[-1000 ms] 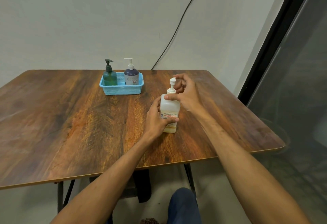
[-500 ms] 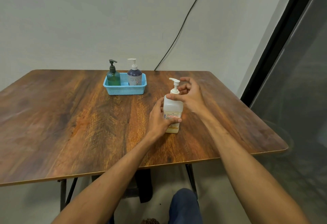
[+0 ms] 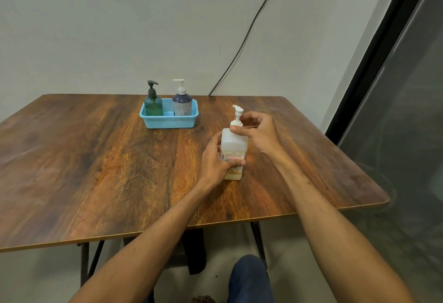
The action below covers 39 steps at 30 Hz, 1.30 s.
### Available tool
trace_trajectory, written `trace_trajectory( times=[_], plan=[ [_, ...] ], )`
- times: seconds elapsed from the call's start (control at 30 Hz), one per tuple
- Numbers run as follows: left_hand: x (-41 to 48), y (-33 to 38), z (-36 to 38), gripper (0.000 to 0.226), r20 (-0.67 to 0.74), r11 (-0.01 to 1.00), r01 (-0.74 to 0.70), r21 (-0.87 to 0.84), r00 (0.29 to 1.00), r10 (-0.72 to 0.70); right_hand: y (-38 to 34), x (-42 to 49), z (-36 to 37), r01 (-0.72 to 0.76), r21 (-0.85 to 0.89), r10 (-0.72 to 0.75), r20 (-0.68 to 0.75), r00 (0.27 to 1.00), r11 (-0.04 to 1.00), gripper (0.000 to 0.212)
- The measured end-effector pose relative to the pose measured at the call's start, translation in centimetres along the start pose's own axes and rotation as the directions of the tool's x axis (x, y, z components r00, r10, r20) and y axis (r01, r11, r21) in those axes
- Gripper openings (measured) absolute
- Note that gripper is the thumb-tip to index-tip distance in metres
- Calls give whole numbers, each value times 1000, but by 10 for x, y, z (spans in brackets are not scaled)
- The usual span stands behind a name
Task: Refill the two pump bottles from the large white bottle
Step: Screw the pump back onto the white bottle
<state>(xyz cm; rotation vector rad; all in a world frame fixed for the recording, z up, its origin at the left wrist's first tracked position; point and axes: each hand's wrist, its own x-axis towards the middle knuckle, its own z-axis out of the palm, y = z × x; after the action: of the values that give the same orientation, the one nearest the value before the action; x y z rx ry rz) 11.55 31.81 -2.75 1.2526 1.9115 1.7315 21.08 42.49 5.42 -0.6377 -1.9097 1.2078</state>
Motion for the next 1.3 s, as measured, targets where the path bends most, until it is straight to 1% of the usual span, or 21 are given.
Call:
trace_trajectory(
  times=[0.1,0.27,0.33,0.4,0.5,0.6,0.67,0.73,0.8,0.9,1.0,1.07,1.13,1.2,1.3],
  plan=[
    [0,0,0,94,1,1000,-5,-3,1000,5,-1,1,2,-2,-19,2,-3,1000,1000,23],
    [0,-1,0,96,-6,1000,-2,3,1000,2,-7,6,-7,13,-79,-4,122,993,997,24],
    [1,-1,0,96,-6,1000,-3,14,1000,3,-10,4,-7,26,-81,-19,95,995,996,28],
    [1,-1,1,95,-7,1000,-5,14,1000,5,-9,1,-4,26,-54,-24,42,999,998,38],
    [2,-1,0,96,-6,1000,4,15,1000,-4,-1,0,-2,3,-23,-2,52,999,1000,48],
    [1,-1,1,97,-10,1000,17,23,1000,-17,2,4,-7,-8,-20,10,94,996,1000,39],
    [2,-2,2,97,-8,1000,17,22,1000,-17,1,3,-4,-24,-7,25,61,998,1000,33],
    [3,-3,2,98,-16,1000,6,25,1000,-5,0,1,3,-35,10,36,-19,999,999,38],
    [3,-4,2,98,-26,1000,1,27,1000,-1,0,-2,9,-32,8,32,-56,998,999,46],
    [4,-5,2,97,-30,1000,2,29,1000,-1,-2,-3,3,-35,66,36,-7,999,997,51],
    [4,-6,4,97,-27,1000,-3,23,1000,3,-3,-2,-5,-23,92,20,33,999,995,39],
    [4,-5,4,97,-30,1000,-3,28,1000,3,-3,-2,-3,-15,49,15,-2,1000,999,32],
    [4,-5,4,98,-36,1000,-6,22,999,7,-3,-2,1,-2,13,3,-60,998,1000,33],
    [4,-6,4,98,-37,1000,-6,16,999,7,-2,-1,3,4,0,-4,-83,997,1000,35],
    [5,-7,5,99,-41,1000,-6,19,999,7,-3,1,-1,20,-26,-20,-35,999,999,31]
  ],
)
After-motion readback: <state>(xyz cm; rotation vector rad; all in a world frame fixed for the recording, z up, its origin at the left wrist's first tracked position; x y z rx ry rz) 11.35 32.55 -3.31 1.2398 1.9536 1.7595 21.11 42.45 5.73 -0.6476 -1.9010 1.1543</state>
